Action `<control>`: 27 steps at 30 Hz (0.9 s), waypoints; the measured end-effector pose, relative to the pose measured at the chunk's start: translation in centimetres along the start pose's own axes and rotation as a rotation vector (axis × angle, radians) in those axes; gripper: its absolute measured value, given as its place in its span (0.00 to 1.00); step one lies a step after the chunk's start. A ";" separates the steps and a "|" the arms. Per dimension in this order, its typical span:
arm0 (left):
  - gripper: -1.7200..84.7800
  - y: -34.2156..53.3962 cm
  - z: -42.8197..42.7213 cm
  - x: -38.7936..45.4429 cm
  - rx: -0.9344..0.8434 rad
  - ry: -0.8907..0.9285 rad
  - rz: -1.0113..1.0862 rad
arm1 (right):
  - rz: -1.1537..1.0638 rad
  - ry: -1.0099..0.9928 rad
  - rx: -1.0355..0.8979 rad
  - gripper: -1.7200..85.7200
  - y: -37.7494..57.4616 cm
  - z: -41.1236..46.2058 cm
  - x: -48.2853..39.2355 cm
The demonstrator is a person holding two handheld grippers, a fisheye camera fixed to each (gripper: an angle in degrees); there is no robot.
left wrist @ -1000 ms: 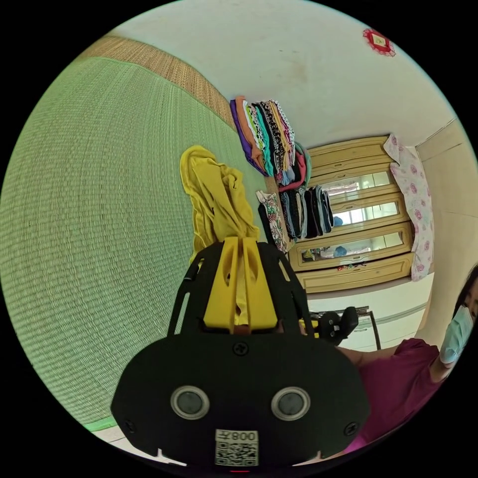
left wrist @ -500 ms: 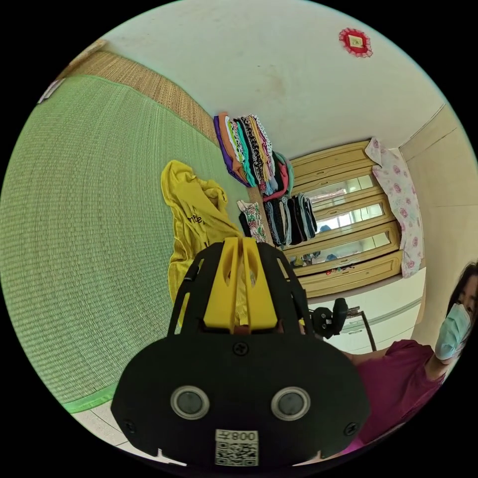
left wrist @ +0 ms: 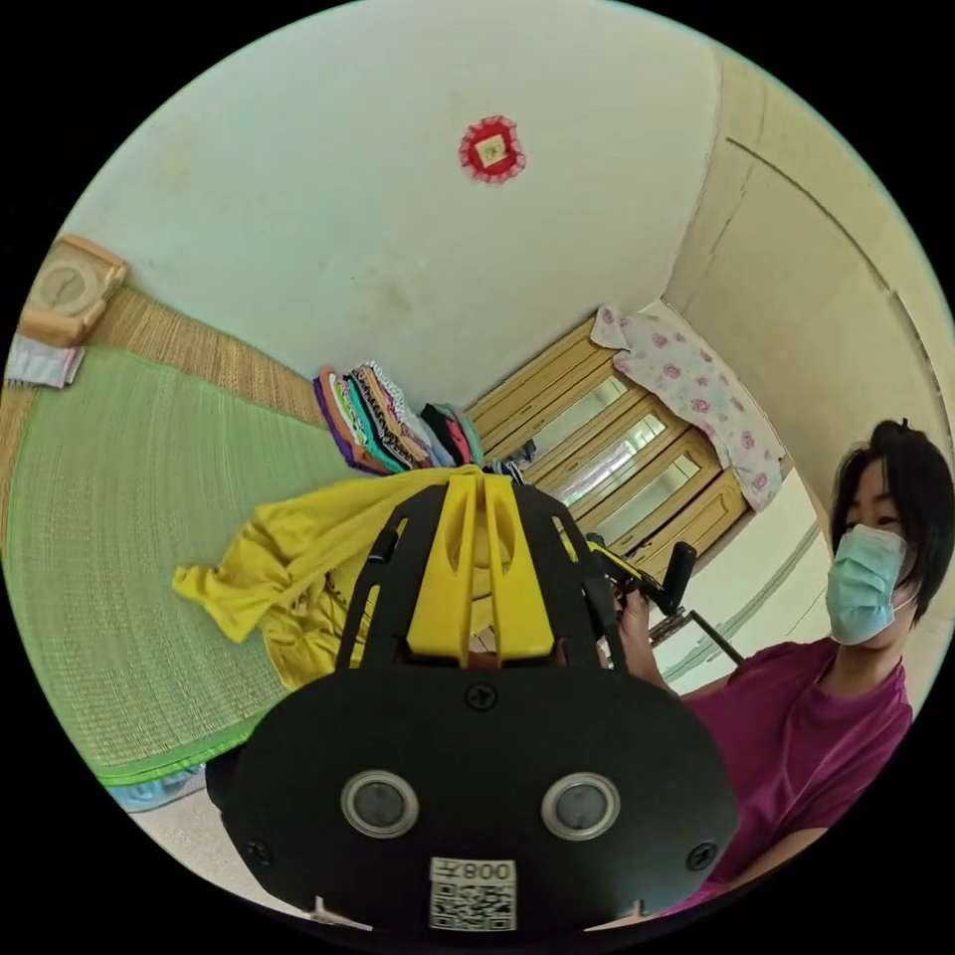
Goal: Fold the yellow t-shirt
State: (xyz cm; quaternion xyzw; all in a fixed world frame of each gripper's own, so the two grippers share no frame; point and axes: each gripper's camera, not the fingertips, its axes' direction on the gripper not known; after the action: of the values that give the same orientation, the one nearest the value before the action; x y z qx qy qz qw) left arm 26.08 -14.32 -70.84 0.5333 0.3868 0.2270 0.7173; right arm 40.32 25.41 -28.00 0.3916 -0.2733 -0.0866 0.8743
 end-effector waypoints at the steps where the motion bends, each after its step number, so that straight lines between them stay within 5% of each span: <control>1: 0.03 -0.4 -0.5 1.8 0.019 0.000 0.027 | -0.013 0.012 0.061 0.02 -0.1 -2.6 0.1; 15: 0.03 -4.4 -9.8 38.7 0.417 0.109 0.665 | -0.143 -0.070 0.708 0.02 4.3 -29.7 1.9; 27: 0.03 -4.5 -5.7 53.5 0.567 0.058 1.018 | -0.253 -0.111 0.974 0.02 12.0 -39.0 2.7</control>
State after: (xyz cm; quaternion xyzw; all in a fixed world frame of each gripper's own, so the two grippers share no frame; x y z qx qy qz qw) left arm 53.10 27.08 -92.53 0.8167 0.1470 0.4454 0.3362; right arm 63.06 57.39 -39.32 0.7788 -0.2784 -0.0750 0.5570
